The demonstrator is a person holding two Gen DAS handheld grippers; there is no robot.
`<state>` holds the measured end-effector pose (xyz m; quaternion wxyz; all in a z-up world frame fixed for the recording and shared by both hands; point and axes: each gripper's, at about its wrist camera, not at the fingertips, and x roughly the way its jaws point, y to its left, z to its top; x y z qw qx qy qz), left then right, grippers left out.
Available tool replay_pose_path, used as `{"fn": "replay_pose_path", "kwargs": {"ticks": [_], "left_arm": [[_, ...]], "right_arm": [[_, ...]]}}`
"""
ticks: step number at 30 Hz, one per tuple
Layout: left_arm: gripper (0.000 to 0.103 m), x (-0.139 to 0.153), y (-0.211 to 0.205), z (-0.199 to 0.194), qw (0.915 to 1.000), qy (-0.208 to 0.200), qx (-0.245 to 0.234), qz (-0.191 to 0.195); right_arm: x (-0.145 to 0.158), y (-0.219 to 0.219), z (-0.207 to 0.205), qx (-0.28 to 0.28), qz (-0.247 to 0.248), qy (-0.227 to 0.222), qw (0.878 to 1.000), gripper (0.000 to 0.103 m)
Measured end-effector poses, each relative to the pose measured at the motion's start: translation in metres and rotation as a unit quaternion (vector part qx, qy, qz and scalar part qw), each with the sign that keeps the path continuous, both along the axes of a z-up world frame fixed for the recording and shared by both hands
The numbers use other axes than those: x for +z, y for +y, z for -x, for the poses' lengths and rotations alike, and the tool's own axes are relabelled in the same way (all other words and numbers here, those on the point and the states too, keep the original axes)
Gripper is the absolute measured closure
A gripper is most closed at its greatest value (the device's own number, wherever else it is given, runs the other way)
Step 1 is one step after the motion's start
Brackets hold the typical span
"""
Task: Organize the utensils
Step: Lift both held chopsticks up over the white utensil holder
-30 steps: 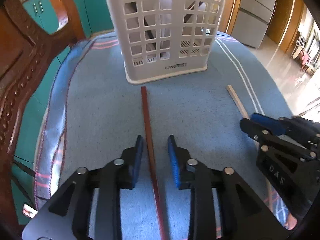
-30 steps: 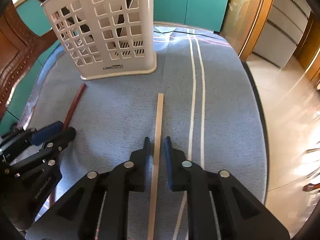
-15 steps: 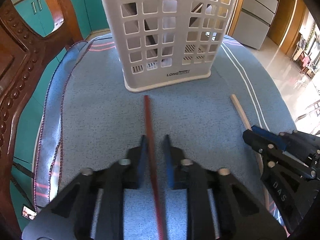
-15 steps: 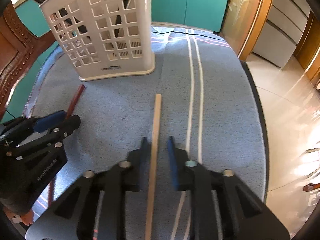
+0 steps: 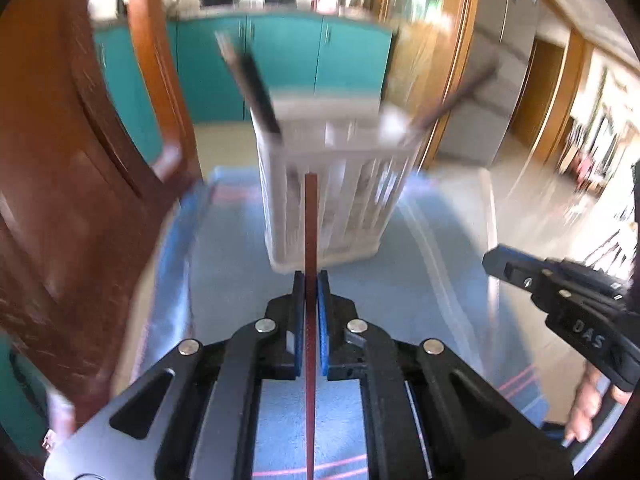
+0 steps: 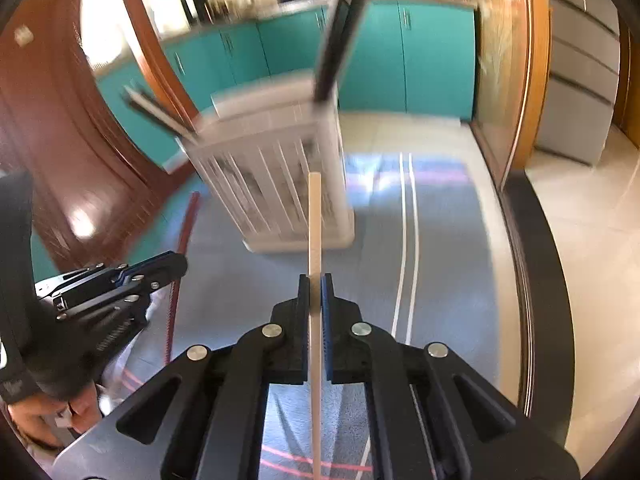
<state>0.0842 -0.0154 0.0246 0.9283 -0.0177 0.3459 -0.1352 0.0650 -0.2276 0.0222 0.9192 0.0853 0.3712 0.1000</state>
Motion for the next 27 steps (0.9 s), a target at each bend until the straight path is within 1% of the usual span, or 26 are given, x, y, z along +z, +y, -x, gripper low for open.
{"fn": "replay_pose_path", "kwargs": {"ticks": [4, 6, 8, 9, 10, 11, 12, 14, 15, 17, 18, 20, 21, 22, 24, 27], "left_arm": [[0.096, 0.055, 0.020, 0.017, 0.9971, -0.063, -0.003, 0.044], [0.096, 0.082, 0.030, 0.025, 0.9929, -0.101, -0.003, 0.064], [0.096, 0.113, 0.042, 0.030, 0.9843, -0.152, 0.007, 0.089], [0.096, 0.127, 0.048, 0.030, 0.9782, -0.180, 0.016, 0.102], [0.096, 0.136, 0.051, 0.031, 0.9734, -0.198, 0.023, 0.112], [0.096, 0.146, 0.056, 0.028, 0.9660, -0.222, 0.033, 0.129], [0.096, 0.152, 0.060, 0.023, 0.9583, -0.242, 0.043, 0.146], [0.096, 0.155, 0.062, 0.012, 0.9493, -0.264, 0.063, 0.159], [0.096, 0.152, 0.059, 0.004, 0.9467, -0.273, 0.072, 0.154], [0.096, 0.142, 0.053, -0.010, 0.9482, -0.275, 0.082, 0.137], [0.096, 0.132, 0.048, -0.023, 0.9528, -0.261, 0.090, 0.126], [0.096, 0.117, 0.040, -0.041, 0.9620, -0.230, 0.085, 0.121], [0.096, 0.113, 0.038, -0.048, 0.9646, -0.220, 0.082, 0.120], [0.096, 0.106, 0.031, -0.054, 0.9682, -0.211, 0.081, 0.108], [0.096, 0.097, 0.023, -0.059, 0.9716, -0.207, 0.081, 0.081], [0.096, 0.089, 0.013, -0.067, 0.9742, -0.200, 0.075, 0.071]], "right_arm": [[0.039, -0.008, 0.015, 0.006, -0.024, -0.048, 0.999, 0.097], [0.062, -0.010, 0.018, 0.008, -0.035, -0.075, 0.997, 0.097], [0.083, -0.009, 0.020, 0.010, -0.044, -0.104, 0.994, 0.097], [0.096, -0.009, 0.018, 0.010, -0.047, -0.121, 0.991, 0.097], [0.107, -0.011, 0.018, 0.008, -0.047, -0.134, 0.990, 0.097], [0.119, -0.010, 0.015, 0.004, -0.046, -0.149, 0.988, 0.097], [0.128, -0.011, 0.013, -0.001, -0.045, -0.162, 0.986, 0.097], [0.147, -0.013, 0.008, -0.018, -0.045, -0.201, 0.978, 0.097], [0.153, -0.013, 0.006, -0.029, -0.046, -0.219, 0.974, 0.097], [0.158, -0.014, -0.001, -0.051, -0.053, -0.259, 0.963, 0.097], [0.157, -0.015, -0.004, -0.056, -0.057, -0.270, 0.959, 0.097], [0.148, -0.013, -0.016, -0.071, -0.053, -0.289, 0.953, 0.097], [0.146, -0.011, -0.017, -0.078, -0.048, -0.295, 0.951, 0.097], [0.138, -0.009, -0.024, -0.084, -0.042, -0.296, 0.951, 0.097], [0.126, -0.005, -0.036, -0.090, -0.034, -0.282, 0.954, 0.097], [0.102, -0.001, -0.054, -0.086, -0.032, -0.250, 0.964, 0.097]]}}
